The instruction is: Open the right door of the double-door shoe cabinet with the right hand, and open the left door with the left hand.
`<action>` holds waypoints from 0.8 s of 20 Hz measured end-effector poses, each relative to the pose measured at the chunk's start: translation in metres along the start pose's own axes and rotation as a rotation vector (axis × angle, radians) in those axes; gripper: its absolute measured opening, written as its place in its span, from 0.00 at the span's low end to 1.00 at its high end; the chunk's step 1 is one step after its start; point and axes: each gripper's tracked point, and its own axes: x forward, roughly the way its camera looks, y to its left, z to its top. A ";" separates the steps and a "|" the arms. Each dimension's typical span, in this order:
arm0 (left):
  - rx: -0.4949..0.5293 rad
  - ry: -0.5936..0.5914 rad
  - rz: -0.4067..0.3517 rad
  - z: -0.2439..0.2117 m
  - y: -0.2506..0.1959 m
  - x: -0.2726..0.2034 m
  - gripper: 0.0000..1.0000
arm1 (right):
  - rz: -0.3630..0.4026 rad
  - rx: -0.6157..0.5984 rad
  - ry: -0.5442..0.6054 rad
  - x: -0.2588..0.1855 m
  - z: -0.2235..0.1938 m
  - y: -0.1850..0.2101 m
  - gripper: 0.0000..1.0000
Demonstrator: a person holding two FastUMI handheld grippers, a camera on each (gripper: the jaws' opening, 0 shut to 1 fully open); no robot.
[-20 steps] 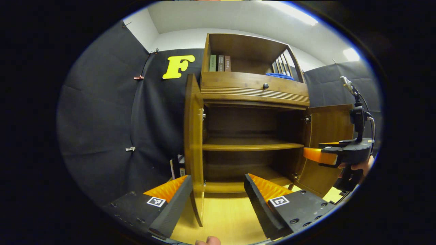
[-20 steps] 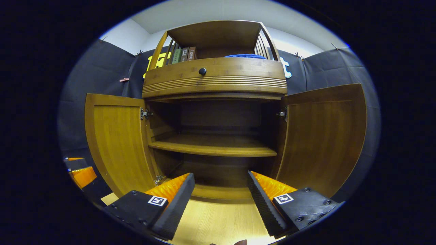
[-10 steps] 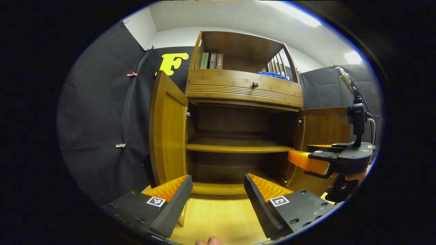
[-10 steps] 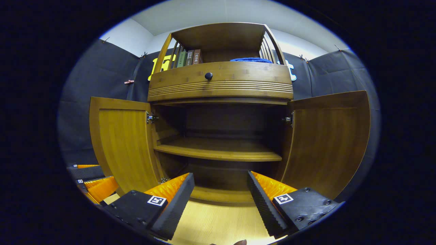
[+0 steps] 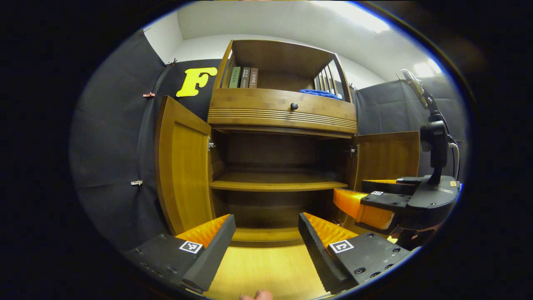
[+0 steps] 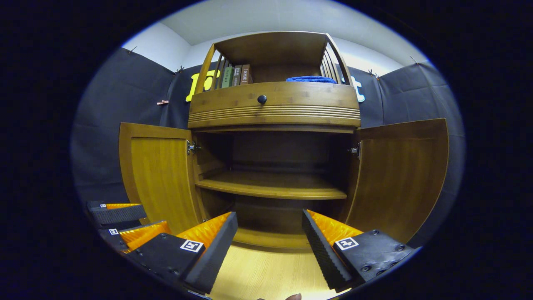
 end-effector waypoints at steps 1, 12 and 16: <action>-0.002 0.001 -0.006 -0.001 -0.003 0.000 0.95 | -0.002 -0.002 -0.003 -0.001 0.001 -0.001 0.99; -0.015 0.020 -0.014 -0.008 -0.004 -0.001 0.95 | -0.012 -0.013 0.010 -0.003 -0.005 -0.005 0.99; -0.012 0.018 -0.010 -0.007 -0.002 -0.002 0.95 | -0.019 -0.011 0.004 -0.001 -0.003 -0.006 0.99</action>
